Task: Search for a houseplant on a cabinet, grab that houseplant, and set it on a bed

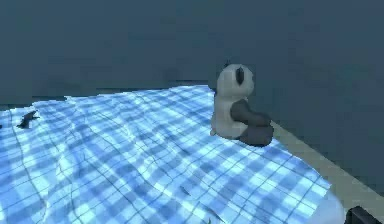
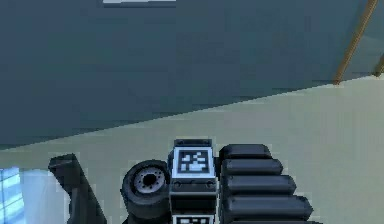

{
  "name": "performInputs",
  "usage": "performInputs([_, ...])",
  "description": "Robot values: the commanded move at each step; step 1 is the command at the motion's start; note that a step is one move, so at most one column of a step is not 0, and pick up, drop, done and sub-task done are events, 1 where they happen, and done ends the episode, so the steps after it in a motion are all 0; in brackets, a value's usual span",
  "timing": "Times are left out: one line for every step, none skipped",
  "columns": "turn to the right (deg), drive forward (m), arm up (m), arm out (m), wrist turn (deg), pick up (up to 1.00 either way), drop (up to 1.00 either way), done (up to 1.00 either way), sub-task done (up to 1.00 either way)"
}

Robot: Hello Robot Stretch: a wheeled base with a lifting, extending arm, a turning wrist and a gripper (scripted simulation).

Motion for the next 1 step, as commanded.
performInputs([-45.0, 0.0, 0.0, 0.0, 0.0, 0.0, 0.0, 0.0, 0.0])
